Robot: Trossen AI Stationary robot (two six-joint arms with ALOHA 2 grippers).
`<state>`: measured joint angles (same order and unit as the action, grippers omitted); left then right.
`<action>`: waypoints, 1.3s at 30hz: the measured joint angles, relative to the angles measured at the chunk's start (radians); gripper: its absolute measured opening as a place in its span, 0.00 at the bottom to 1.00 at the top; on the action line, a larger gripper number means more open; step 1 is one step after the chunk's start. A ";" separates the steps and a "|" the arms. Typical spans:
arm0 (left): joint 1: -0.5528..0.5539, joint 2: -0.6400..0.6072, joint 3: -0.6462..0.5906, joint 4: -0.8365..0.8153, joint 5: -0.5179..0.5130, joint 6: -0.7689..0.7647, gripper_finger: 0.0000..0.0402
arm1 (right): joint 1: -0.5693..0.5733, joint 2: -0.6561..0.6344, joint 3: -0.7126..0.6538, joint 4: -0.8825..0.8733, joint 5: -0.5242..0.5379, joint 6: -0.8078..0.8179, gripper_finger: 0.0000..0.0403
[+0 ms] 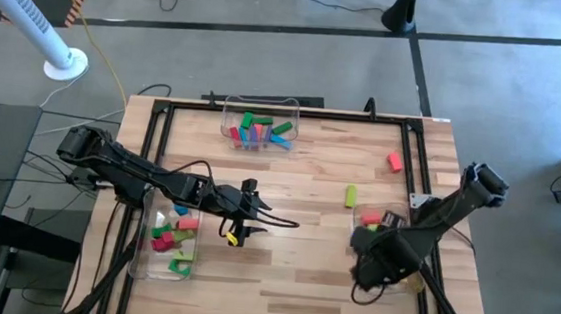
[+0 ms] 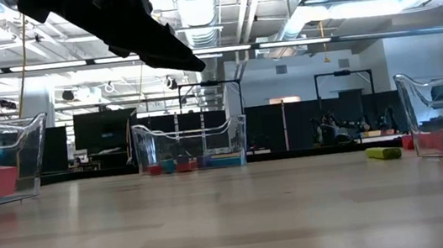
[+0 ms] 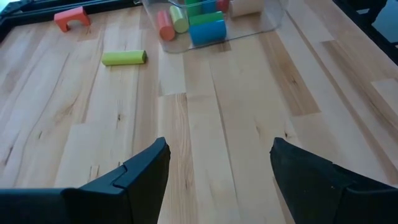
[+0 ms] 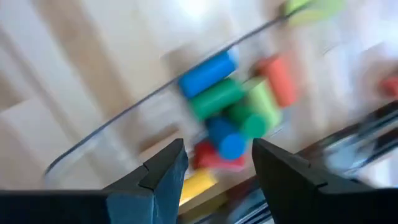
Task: Sort blocks by size
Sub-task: Put the orange arc block into the left transparent bin
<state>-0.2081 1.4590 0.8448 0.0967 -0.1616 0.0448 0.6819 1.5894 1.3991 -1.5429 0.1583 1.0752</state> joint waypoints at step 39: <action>-0.050 -0.062 -0.036 0.009 0.040 0.072 0.67 | -1.496 -0.262 -0.477 0.405 0.094 -0.877 0.55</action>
<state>-0.2581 1.3971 0.8085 0.1059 -0.1219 0.1171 -0.8141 1.3277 0.9222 -1.1378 0.2525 0.1979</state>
